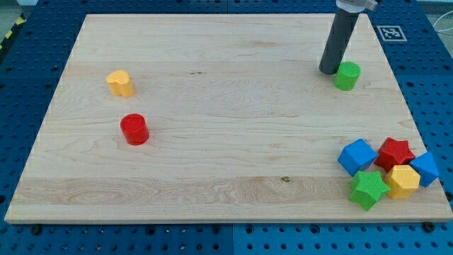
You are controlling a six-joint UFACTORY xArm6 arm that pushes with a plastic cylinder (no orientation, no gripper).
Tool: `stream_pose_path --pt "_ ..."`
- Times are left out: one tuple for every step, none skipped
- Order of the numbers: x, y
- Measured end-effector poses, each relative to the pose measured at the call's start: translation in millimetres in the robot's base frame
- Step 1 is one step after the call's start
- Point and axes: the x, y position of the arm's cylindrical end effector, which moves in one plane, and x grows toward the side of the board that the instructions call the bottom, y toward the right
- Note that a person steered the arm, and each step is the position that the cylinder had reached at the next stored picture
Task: Move the green circle to the red star
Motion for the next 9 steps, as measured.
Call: stream_pose_path --pt "-6 9" --pt "-6 21" --pt "-6 33" --pt "5 34" --pt "26 34" --pt "48 34" --pt "67 34" --pt "78 34" --pt "87 34"
